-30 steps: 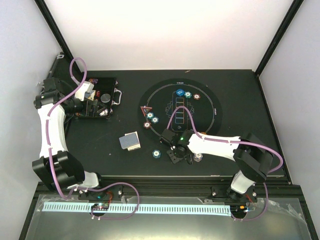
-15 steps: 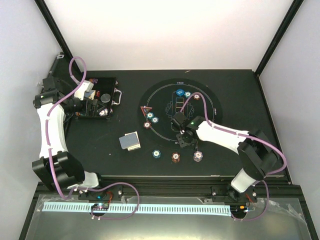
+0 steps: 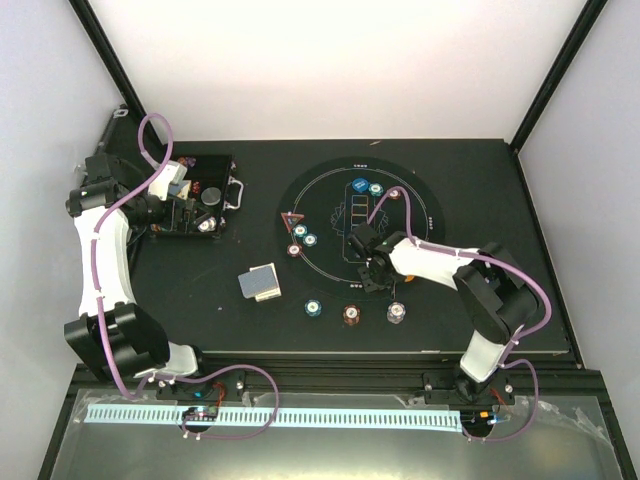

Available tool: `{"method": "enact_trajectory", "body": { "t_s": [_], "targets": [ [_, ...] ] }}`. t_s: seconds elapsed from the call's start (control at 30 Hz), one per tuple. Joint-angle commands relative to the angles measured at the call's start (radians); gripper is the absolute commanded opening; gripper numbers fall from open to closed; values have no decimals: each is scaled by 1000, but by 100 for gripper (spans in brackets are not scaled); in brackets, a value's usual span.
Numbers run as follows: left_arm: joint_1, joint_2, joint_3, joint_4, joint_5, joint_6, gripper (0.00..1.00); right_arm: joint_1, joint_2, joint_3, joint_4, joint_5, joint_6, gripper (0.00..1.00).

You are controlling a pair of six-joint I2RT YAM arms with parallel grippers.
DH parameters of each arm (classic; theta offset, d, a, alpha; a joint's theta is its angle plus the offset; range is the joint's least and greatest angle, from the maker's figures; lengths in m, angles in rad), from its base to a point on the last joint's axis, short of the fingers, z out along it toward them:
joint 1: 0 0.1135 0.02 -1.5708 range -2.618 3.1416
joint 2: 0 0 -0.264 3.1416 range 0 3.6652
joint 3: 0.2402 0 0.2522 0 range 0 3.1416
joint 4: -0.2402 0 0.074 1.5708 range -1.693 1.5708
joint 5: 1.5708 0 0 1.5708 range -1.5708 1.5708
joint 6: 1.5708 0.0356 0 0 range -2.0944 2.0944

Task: Distribute texas hold em gaming equipment

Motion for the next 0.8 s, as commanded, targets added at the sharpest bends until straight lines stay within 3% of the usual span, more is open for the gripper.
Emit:
{"method": "enact_trajectory", "body": {
  "t_s": [0.0,0.17,0.23,0.53,0.77],
  "targets": [
    [6,-18,42,-17,10,14,99,-21,29,-16,55,21,-5,27],
    [6,-16,41,-16,9,16,99,-22,13,-12,29,21,-12,58],
    [7,-16,41,-14,8,15,99,-22,-12,-5,8,24,-12,64],
    [6,-17,37,-15,17,14,99,-22,-207,29,-146,20,13,66],
    [6,-15,34,-12,28,14,99,-20,-362,-90,-215,-30,56,72]
  ]
}}
